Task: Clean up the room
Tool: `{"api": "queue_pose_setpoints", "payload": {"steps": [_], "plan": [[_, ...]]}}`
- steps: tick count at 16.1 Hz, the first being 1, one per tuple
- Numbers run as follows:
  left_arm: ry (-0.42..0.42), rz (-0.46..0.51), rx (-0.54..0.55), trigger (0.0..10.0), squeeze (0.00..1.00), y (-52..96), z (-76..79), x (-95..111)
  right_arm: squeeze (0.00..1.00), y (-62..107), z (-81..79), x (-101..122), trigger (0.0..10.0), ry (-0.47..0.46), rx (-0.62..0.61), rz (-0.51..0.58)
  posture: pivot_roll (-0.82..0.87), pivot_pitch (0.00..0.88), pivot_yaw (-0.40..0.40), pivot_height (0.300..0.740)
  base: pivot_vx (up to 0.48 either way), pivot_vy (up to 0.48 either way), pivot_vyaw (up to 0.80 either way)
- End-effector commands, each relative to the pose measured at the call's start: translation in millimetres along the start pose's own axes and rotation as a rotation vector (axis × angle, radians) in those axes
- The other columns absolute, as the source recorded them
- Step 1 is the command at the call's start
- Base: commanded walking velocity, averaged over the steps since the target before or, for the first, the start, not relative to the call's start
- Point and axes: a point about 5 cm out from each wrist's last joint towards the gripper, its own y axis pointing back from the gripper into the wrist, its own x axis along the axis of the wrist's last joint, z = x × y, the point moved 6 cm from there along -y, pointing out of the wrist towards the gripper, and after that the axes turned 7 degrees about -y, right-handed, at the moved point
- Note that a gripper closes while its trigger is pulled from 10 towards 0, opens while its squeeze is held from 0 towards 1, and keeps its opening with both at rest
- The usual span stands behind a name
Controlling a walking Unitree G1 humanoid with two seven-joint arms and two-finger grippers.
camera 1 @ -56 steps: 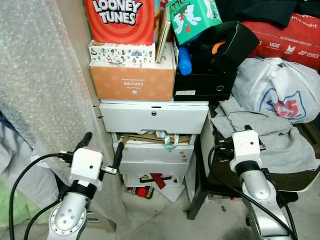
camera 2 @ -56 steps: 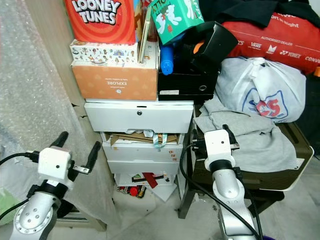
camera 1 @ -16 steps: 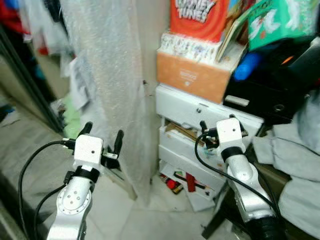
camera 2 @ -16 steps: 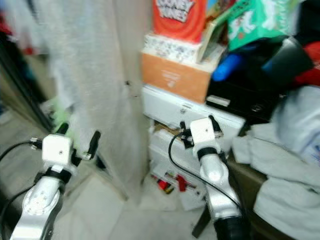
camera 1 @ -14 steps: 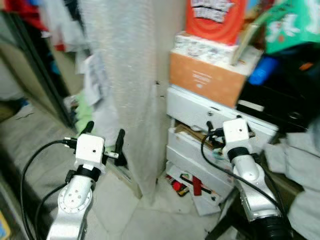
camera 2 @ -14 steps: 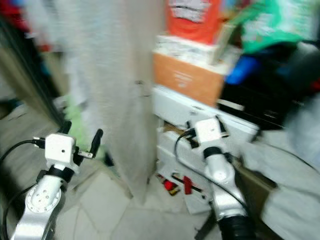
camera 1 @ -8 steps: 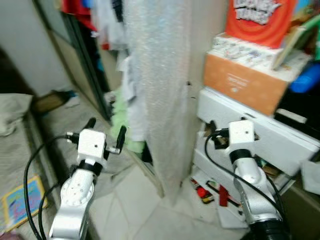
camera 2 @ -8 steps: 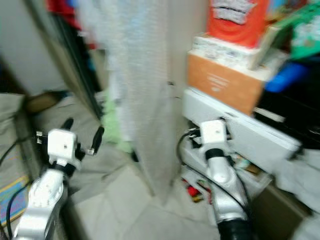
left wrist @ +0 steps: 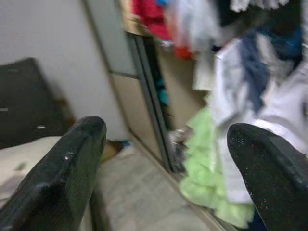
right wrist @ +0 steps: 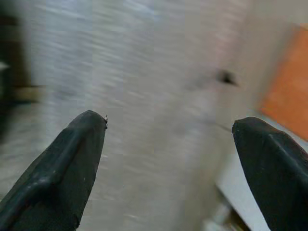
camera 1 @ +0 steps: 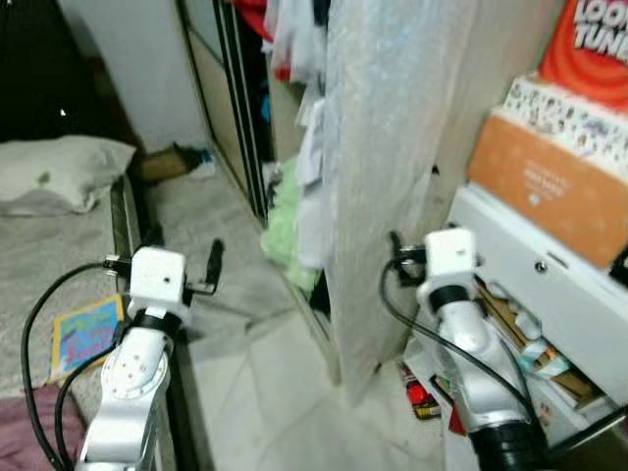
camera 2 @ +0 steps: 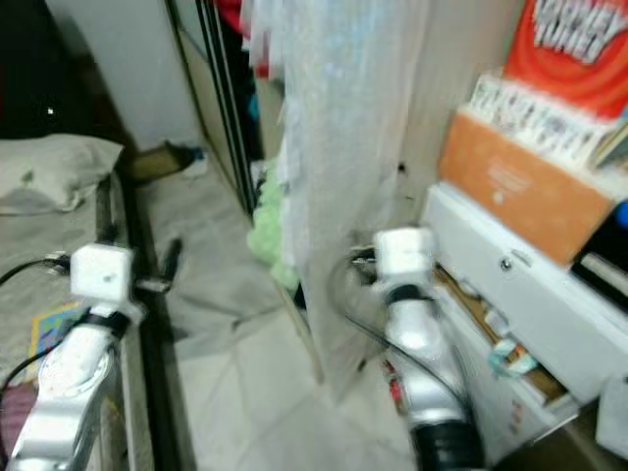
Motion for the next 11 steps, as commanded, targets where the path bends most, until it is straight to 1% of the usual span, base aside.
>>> {"api": "queue_pose_setpoints", "payload": {"steps": [1,3,5,6,9,11], "plan": [[-0.017,0.025,0.027,10.0,0.00,3.5,-5.3,7.1,0.00,1.1,1.3,-0.2,10.0,0.021,0.022,-0.013,-0.02,0.000,-0.020,0.740,0.000,0.000,0.80],[-0.014,0.004,0.064,10.0,0.00,12.1,-10.2,1.9,0.00,2.9,-3.0,-2.8,10.0,0.031,0.054,-0.023,-0.01,0.000,-0.052,0.740,0.000,0.000,0.80],[-0.008,-0.003,0.077,10.0,0.00,15.5,-10.7,0.7,0.00,2.4,-3.8,-2.5,10.0,0.032,0.063,-0.023,-0.01,0.000,-0.064,0.740,0.000,0.000,0.80],[-0.003,-0.017,0.091,10.0,0.00,20.1,-10.5,-2.9,0.00,0.8,-3.7,-0.8,10.0,0.036,0.070,-0.020,-0.01,0.000,-0.069,0.740,0.000,0.000,0.80],[0.005,-0.026,0.089,10.0,0.00,22.4,-6.6,-3.7,0.00,2.5,1.3,-1.0,10.0,0.035,0.062,-0.025,-0.02,0.000,-0.052,0.740,0.000,0.000,0.80],[0.004,-0.023,0.056,10.0,0.00,22.6,-1.8,-1.7,0.00,11.4,3.1,-7.4,10.0,0.021,0.043,-0.042,-0.02,0.000,-0.037,0.740,0.000,0.000,0.80]]}}
